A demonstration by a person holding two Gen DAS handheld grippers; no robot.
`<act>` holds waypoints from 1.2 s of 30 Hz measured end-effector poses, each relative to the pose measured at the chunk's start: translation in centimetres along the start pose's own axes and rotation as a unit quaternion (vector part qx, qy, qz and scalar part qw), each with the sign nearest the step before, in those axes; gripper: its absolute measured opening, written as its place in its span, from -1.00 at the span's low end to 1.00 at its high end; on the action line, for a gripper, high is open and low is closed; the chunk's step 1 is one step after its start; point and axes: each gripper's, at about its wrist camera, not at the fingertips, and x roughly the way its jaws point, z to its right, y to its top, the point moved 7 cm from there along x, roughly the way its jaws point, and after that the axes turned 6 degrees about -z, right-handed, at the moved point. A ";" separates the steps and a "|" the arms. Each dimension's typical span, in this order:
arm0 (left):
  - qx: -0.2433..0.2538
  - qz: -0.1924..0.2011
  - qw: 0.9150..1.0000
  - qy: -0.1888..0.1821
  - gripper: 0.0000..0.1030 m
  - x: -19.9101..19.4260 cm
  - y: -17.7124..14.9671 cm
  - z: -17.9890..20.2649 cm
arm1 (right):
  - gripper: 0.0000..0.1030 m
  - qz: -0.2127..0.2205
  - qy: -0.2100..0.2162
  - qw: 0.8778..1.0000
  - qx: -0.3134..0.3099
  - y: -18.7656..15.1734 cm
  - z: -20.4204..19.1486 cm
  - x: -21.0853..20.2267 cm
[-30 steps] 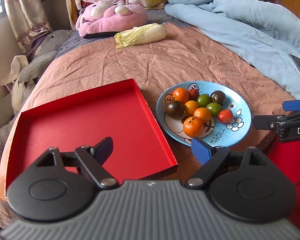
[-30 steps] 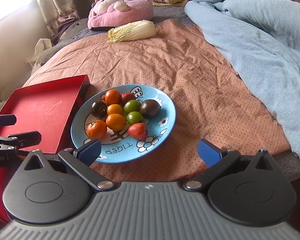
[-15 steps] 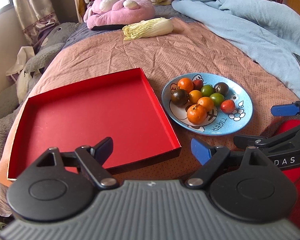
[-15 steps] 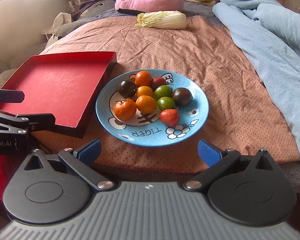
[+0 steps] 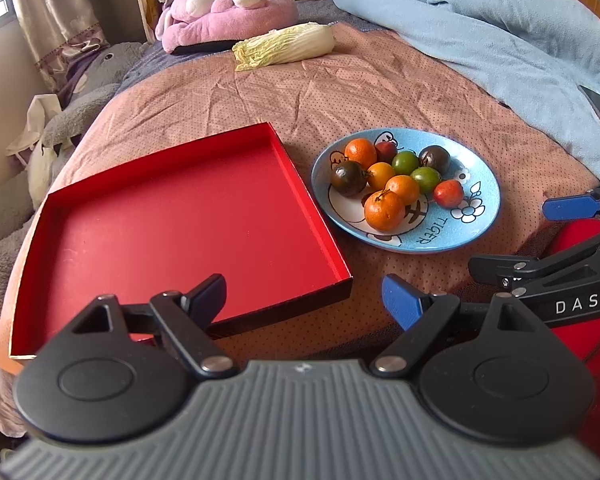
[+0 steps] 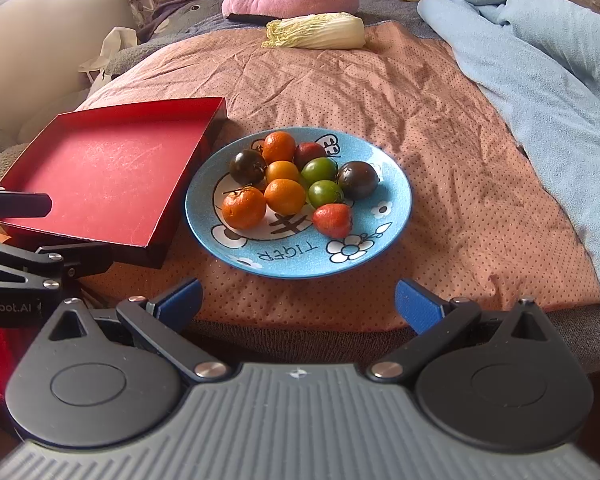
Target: Organize fruits
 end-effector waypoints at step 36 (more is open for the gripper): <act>0.001 -0.004 1.000 -0.003 0.67 0.6 -0.5 0.5 | 1.00 0.012 -0.009 1.000 0.027 -0.1 1.7 0.1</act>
